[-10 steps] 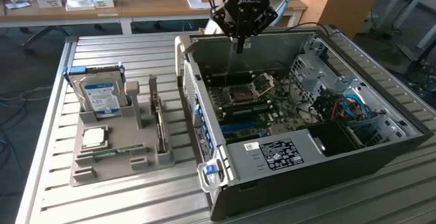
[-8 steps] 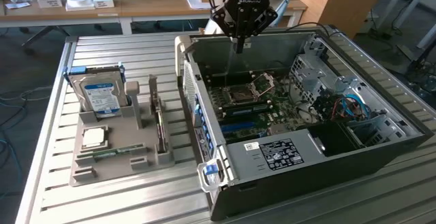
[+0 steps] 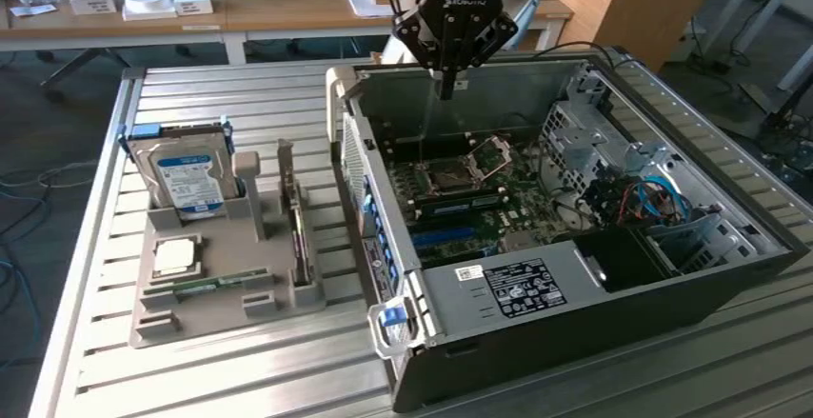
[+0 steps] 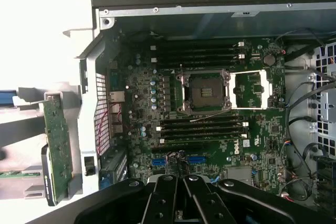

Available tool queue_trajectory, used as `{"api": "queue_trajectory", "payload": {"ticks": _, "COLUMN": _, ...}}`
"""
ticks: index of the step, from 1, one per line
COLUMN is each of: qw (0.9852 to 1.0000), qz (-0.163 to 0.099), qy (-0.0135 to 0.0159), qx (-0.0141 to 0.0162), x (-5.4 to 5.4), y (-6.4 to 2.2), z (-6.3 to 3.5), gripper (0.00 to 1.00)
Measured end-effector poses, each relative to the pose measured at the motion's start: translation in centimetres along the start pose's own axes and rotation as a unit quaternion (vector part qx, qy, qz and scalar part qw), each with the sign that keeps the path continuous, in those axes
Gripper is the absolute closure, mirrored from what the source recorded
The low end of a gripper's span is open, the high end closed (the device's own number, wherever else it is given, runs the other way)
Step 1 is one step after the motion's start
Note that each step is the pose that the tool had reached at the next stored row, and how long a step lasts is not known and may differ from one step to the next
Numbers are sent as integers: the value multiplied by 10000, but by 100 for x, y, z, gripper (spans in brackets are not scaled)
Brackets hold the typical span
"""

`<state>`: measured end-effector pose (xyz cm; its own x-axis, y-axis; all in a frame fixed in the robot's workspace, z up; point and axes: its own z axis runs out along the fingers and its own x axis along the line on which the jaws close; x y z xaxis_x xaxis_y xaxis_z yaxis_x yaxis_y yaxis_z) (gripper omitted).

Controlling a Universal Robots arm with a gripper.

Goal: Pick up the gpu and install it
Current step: 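Reach for the gpu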

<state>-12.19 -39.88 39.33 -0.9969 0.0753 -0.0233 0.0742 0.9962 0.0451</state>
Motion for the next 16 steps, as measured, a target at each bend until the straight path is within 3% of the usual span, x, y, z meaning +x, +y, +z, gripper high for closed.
{"api": "queue_trajectory", "payload": {"ticks": 16, "qw": 10000, "qz": 0, "qy": 0, "qx": 0, "x": 136, "y": -10, "z": -3, "gripper": 89}}
